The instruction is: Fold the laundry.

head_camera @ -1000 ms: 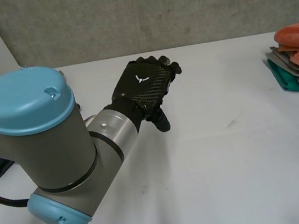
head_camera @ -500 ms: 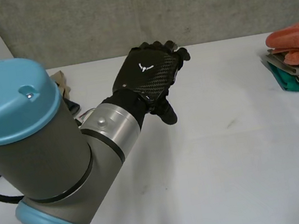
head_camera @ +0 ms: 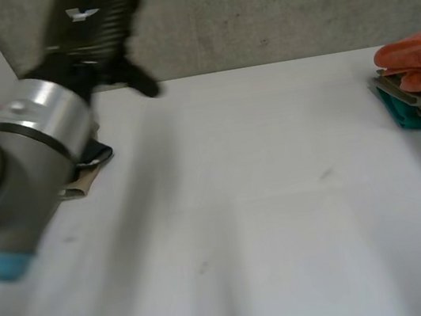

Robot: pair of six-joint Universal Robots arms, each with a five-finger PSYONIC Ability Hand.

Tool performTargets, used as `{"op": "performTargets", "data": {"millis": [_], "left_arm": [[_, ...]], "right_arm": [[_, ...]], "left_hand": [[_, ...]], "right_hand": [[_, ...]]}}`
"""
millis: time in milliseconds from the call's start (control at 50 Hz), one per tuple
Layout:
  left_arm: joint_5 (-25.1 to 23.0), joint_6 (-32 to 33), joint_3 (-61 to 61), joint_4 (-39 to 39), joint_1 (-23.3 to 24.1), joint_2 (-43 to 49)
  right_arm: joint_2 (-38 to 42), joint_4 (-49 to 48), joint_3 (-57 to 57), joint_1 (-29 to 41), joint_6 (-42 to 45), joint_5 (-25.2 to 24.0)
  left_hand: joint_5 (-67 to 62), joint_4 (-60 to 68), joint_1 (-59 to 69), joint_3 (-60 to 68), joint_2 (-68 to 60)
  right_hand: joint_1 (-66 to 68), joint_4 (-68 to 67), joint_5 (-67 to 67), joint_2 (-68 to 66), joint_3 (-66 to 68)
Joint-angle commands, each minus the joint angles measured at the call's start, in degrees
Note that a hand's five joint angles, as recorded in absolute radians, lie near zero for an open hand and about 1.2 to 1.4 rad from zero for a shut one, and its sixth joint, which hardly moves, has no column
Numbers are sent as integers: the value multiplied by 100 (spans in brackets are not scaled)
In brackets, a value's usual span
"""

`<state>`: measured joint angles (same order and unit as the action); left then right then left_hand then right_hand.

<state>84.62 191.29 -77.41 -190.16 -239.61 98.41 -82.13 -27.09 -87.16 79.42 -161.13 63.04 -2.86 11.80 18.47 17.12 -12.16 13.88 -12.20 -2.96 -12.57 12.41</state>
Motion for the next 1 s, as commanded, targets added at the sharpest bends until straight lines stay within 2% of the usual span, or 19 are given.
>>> {"op": "performTargets", "data": {"millis": [20, 80, 160, 240, 320, 380, 460, 480, 500, 620, 680, 700, 760, 780, 840, 860, 920, 940, 1000], "left_arm": [[-86, 285, -249, -170, -1928, 396], [-148, 689, -99, -364, -2308, 1012], [-560, 1743, 234, -619, -2704, 1987], [-991, 3086, 752, -725, -3064, 3145], [-992, 3721, 1227, -716, -3197, 3894], [-983, 3784, 1395, -716, -3214, 4159], [-983, 3723, 1465, -725, -3162, 4248], [-983, 3679, 1466, -716, -3144, 4230], [-974, 3652, 1457, -725, -3109, 4213], [-500, 3266, 1360, -690, -2626, 3739], [-193, 2512, 1106, -654, -2327, 3002], [-122, 1988, 1001, -654, -2092, 2608], [-60, 1141, 912, -602, -1581, 2061], [-43, 643, 868, -497, -1223, 1729], [1, 59, 859, -286, -781, 1375], [45, -186, 911, -181, -466, 1287], [168, -303, 973, -127, -43, 1426], [308, -294, 1121, -127, 324, 1653], [737, -294, 1595, -101, 914, 2389]], "right_arm": [[-252, -279, -1469, 1267, 142, -697], [-190, -244, -1935, 1654, 388, -653], [73, -200, -2314, 1814, 784, -583], [390, -112, -2507, 1796, 1100, -451], [557, 28, -2560, 1752, 1233, -407], [566, 90, -2560, 1752, 1233, -407], [566, 90, -2552, 1752, 1233, -398], [566, 90, -2551, 1752, 1233, -398], [566, 90, -2551, 1752, 1233, -389], [557, 90, -2543, 1752, 1215, -381], [513, 90, -2543, 1743, 1215, -311], [505, 81, -2543, 1743, 1206, -267], [487, 90, -2499, 1734, 1171, -30], [478, 99, -2490, 1734, 1171, 32], [469, 107, -2464, 1734, 1145, 242], [461, 108, -2464, 1734, 1145, 278], [425, 108, -2472, 1726, 1154, 349], [417, 108, -2472, 1726, 1154, 366], [408, 108, -2472, 1717, 1136, 437]], "left_hand": [[286, -180, -847, -712, 216], [286, -180, -847, -712, 216], [286, -180, -847, -712, 216], [281, -175, -842, -707, 211], [80, 26, -641, -506, 10], [-540, 646, -21, 114, -610], [-3042, 3148, 2481, 2616, -3112], [-5431, 5537, 4870, 5005, -5501], [-6702, 6807, 6140, 6276, -6771], [-6714, 6820, 6153, 6288, -6784], [-6714, 6820, 6153, 6288, -6784], [-6714, 6820, 6153, 6288, -6784], [-6714, 6820, 6153, 6288, -6784], [-6714, 6820, 6153, 6288, -6784], [-6714, 6820, 6153, 6288, -6784], [-6714, 6820, 6153, 6288, -6784], [-6714, 6820, 6153, 6288, -6784], [-6714, 6820, 6153, 6288, -6784], [-6714, 6820, 6153, 6288, -6784]], "right_hand": [[-388, 220, 296, 257, -241], [-388, 220, 296, 257, -241], [-388, 220, 296, 257, -241], [-388, 220, 296, 257, -241], [-388, 220, 296, 257, -241], [-388, 220, 296, 257, -241], [-388, 220, 296, 257, -241], [-388, 220, 296, 257, -241], [-388, 220, 296, 257, -241], [-388, 220, 296, 257, -241], [-388, 220, 296, 257, -241], [-388, 220, 296, 257, -241], [-388, 220, 296, 257, -241], [-388, 220, 296, 257, -241], [-388, 220, 296, 257, -241], [-388, 220, 296, 257, -241], [-388, 220, 296, 257, -241], [-388, 220, 296, 257, -241], [-388, 220, 296, 257, -241]]}}
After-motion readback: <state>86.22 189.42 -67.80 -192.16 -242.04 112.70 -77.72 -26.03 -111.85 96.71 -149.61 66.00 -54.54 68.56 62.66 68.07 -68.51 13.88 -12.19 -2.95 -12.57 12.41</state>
